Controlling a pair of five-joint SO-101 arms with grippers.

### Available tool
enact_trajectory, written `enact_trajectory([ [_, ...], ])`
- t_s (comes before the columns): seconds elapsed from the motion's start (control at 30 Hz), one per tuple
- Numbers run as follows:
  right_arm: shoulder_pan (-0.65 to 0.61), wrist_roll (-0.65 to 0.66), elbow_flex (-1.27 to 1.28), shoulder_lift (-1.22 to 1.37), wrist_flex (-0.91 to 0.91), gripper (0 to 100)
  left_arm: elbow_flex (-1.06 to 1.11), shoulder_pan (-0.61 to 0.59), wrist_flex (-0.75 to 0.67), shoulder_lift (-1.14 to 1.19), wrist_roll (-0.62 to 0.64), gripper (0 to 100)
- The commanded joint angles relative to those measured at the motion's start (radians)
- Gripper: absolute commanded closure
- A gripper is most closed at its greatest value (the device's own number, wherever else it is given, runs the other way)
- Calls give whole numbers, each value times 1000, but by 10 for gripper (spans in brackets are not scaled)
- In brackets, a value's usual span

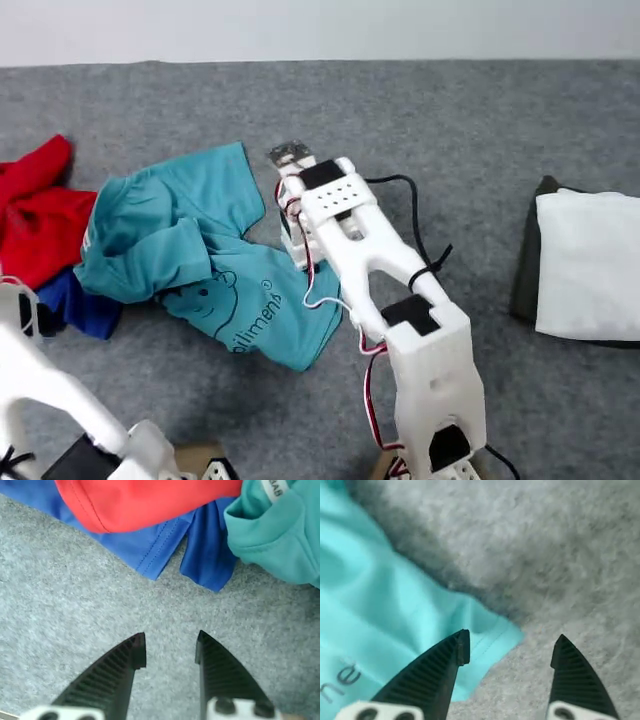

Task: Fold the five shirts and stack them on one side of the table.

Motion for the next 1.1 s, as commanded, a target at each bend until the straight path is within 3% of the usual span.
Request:
enact_trajectory([
  [0.0, 24, -5, -98, 41, 1, 729, -5, 5, -15, -38, 6, 830],
  [0.43, -38, -5, -104, 131, 64, 732, -7, 5, -15, -38, 6, 830],
  [0.6, -38, -3, -109, 196, 62, 857, -7, 5, -15, -37, 6, 830],
  [0.8, -35, 100, -110, 208, 62, 985, -7, 5, -15, -37, 6, 830],
  [1.07, -25, 166, -110, 114, 143, 988, -7, 5, -15, -40, 6, 830],
])
